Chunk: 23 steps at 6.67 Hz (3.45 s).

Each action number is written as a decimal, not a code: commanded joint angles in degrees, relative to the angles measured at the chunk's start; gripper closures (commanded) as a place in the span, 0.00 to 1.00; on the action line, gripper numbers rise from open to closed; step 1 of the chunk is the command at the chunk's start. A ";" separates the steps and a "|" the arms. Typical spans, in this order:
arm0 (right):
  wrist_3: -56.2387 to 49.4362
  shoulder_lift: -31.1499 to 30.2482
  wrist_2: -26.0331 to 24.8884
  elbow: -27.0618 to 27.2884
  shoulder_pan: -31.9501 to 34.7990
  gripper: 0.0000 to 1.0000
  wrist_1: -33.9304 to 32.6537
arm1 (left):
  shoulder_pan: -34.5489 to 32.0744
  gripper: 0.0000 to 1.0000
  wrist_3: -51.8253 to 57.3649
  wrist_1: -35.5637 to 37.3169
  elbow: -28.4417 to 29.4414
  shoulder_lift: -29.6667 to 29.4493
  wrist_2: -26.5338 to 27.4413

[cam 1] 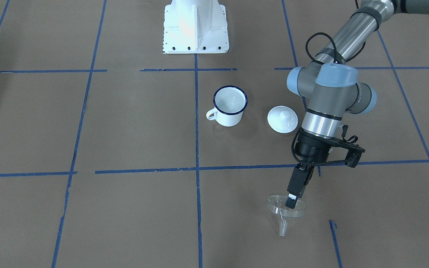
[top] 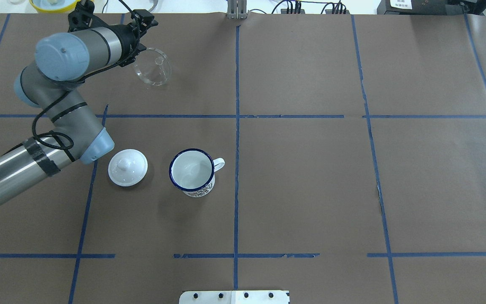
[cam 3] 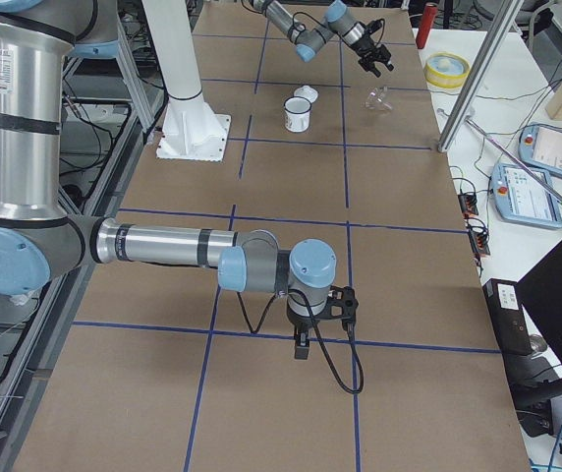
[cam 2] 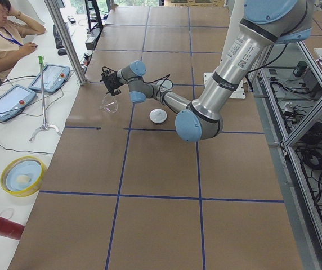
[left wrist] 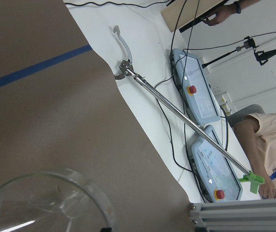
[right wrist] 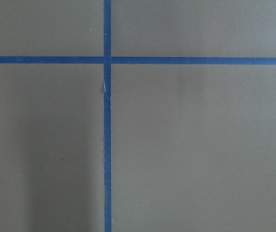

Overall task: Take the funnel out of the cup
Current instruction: 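Set the funnel down farther from the robot and open the left gripper, then move the left gripper back toward the white lid beside the mug, then lower the left gripper onto the white lid's knob and grasp it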

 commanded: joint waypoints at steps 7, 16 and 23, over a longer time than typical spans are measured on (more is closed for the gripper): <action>0.00 0.00 0.00 0.00 0.00 0.00 0.00 | 4.47 0.00 42.00 35.59 -28.89 16.60 -22.64; 0.00 0.00 0.00 0.00 0.00 0.00 0.00 | 12.93 0.01 42.00 37.35 -23.97 17.39 -22.03; 0.00 0.00 0.00 0.00 0.00 0.00 0.00 | 10.30 0.18 42.00 37.61 -23.70 17.12 -21.77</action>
